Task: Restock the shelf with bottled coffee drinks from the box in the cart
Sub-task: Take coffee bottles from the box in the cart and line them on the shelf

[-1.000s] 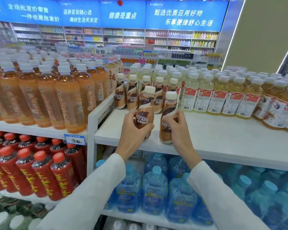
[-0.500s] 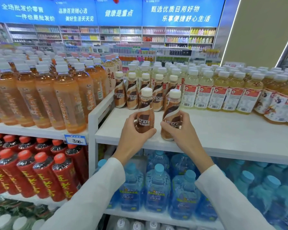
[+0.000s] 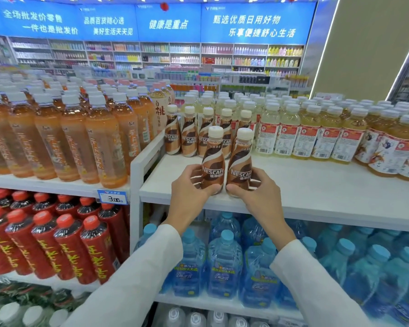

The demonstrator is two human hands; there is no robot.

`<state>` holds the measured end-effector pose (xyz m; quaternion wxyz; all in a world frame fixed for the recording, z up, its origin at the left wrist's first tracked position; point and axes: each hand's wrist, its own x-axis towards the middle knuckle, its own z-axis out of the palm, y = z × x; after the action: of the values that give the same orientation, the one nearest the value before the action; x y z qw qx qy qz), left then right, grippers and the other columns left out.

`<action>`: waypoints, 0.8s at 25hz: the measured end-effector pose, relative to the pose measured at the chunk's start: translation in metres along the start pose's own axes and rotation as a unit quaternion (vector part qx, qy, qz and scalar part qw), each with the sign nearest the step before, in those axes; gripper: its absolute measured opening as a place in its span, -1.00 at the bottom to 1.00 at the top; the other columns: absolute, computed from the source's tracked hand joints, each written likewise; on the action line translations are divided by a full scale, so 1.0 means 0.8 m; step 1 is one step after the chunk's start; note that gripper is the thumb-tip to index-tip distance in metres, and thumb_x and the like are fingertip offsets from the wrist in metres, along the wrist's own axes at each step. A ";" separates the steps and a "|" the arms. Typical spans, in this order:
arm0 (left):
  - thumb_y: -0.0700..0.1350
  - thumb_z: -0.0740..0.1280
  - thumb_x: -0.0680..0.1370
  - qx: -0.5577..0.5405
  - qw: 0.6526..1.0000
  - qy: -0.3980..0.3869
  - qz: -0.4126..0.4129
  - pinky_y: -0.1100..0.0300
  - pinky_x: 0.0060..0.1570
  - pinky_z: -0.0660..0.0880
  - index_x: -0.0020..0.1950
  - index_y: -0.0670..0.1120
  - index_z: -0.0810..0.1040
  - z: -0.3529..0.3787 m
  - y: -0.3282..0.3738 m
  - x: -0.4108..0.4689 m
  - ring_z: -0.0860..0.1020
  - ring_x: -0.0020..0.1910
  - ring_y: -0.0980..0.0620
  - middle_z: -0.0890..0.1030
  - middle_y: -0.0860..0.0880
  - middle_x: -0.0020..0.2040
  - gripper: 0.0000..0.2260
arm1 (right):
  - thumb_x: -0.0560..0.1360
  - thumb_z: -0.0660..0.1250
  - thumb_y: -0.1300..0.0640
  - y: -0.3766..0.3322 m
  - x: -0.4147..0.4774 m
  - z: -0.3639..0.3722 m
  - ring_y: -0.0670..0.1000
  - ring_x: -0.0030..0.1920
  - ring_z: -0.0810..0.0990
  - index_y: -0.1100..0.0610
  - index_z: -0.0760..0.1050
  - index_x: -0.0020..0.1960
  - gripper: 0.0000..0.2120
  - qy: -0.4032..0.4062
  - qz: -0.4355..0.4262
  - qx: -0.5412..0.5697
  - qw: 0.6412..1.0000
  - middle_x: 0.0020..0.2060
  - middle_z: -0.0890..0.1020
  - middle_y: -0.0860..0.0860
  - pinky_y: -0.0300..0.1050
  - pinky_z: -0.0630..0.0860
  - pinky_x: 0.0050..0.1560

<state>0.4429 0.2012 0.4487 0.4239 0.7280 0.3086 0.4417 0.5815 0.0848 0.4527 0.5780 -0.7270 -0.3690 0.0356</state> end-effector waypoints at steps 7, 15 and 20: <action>0.05 0.64 0.36 0.008 1.000 0.008 0.005 0.42 0.07 0.51 0.30 0.09 0.53 0.006 0.004 -0.007 0.59 0.05 0.31 0.58 0.29 0.03 -0.44 | 0.33 0.62 -0.12 -0.001 -0.003 0.000 -0.03 0.21 0.54 0.03 0.27 0.54 -0.10 0.013 0.015 -0.007 1.000 0.26 0.49 -0.10 -0.14 0.50 0.16; 0.03 0.61 0.40 0.017 0.998 0.062 -0.007 0.24 0.18 0.53 0.36 0.00 0.53 0.015 -0.001 -0.002 0.54 0.17 0.13 0.55 0.08 0.21 -0.43 | 0.32 0.65 0.03 -0.009 -0.008 0.018 -0.32 -0.09 0.58 -0.10 0.51 0.15 -0.51 0.033 -0.005 0.000 0.999 -0.10 0.59 -0.29 -0.51 0.41 -0.18; 0.02 0.56 0.45 0.070 0.994 0.083 -0.018 0.21 0.13 0.46 0.31 0.00 0.61 -0.014 -0.009 0.028 0.54 0.13 0.07 0.59 0.04 0.14 -0.55 | 0.28 0.67 0.04 -0.023 0.024 0.060 -0.14 -0.08 0.63 -0.01 0.52 0.13 -0.50 -0.007 0.002 -0.007 1.000 -0.07 0.63 -0.15 -0.34 0.47 -0.10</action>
<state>0.4414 0.2267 0.4534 0.3532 0.7110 0.3860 0.4698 0.5635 0.1363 0.4598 0.5701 -0.7313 -0.3723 0.0393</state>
